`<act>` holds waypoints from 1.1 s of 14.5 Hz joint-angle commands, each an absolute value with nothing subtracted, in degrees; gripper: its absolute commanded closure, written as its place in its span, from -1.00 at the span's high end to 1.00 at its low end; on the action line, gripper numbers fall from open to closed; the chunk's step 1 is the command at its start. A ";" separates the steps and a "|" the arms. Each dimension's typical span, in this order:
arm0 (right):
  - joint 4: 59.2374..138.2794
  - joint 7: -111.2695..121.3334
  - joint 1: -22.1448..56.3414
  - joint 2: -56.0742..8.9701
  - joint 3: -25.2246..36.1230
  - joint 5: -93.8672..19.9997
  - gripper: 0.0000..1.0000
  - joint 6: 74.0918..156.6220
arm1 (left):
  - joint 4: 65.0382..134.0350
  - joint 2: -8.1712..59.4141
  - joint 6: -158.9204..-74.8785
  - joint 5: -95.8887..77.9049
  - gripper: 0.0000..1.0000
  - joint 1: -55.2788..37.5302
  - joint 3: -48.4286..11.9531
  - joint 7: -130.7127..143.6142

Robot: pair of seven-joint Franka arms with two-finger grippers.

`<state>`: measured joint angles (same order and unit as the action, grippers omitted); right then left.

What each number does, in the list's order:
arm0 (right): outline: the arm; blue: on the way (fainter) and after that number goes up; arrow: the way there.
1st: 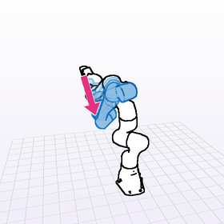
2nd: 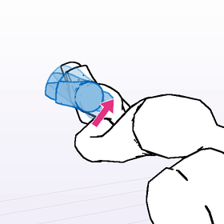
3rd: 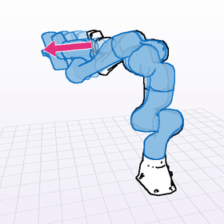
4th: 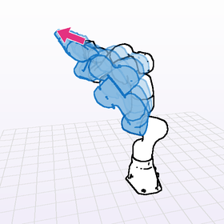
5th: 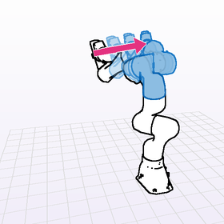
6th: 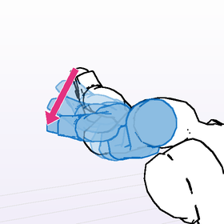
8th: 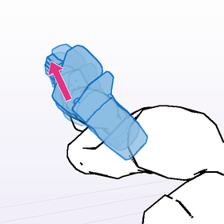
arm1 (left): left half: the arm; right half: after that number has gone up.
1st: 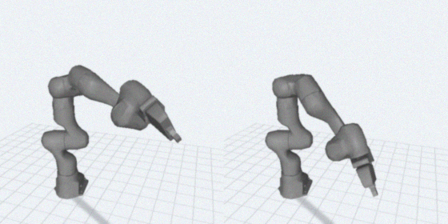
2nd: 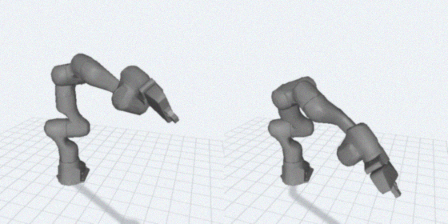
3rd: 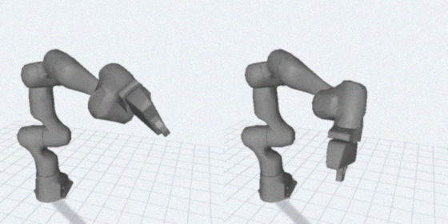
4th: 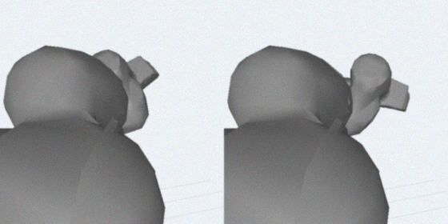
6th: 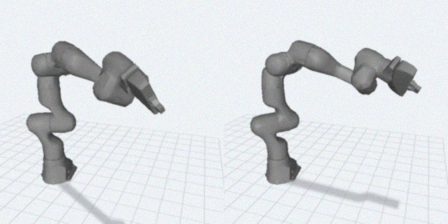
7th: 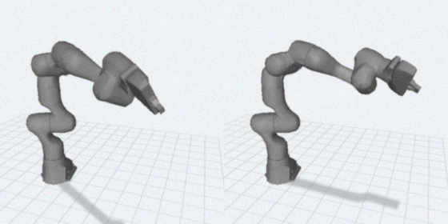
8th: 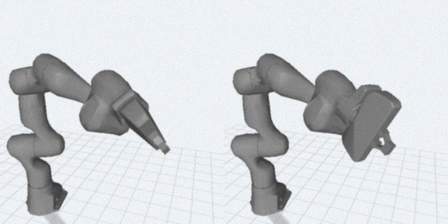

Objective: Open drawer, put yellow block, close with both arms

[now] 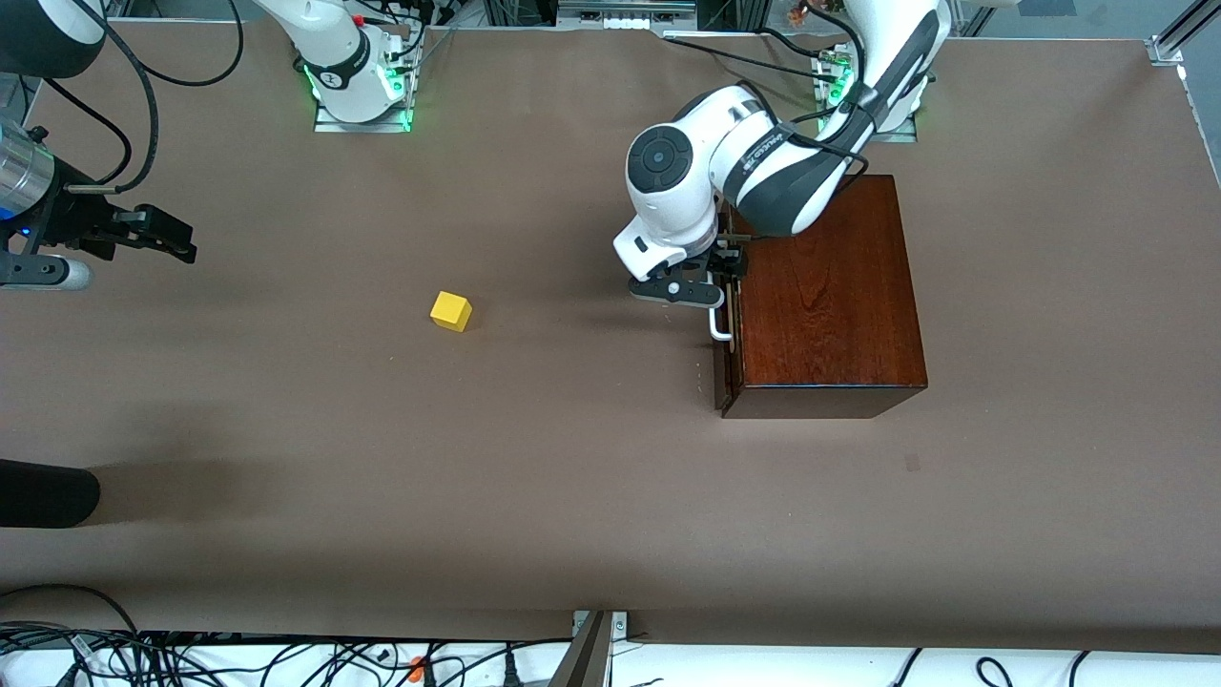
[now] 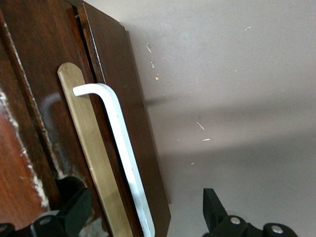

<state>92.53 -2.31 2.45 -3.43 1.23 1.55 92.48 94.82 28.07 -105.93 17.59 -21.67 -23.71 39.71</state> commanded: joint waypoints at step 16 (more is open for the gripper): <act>92.64 -2.37 2.46 -2.72 1.23 0.70 1.00 92.81 | 92.38 32.78 -109.07 22.68 1.00 -27.42 -23.82 50.45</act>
<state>92.53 -2.31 2.45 -3.40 1.23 1.55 92.70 94.59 32.02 -108.75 22.77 -25.79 -23.79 48.86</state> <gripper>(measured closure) 0.000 0.000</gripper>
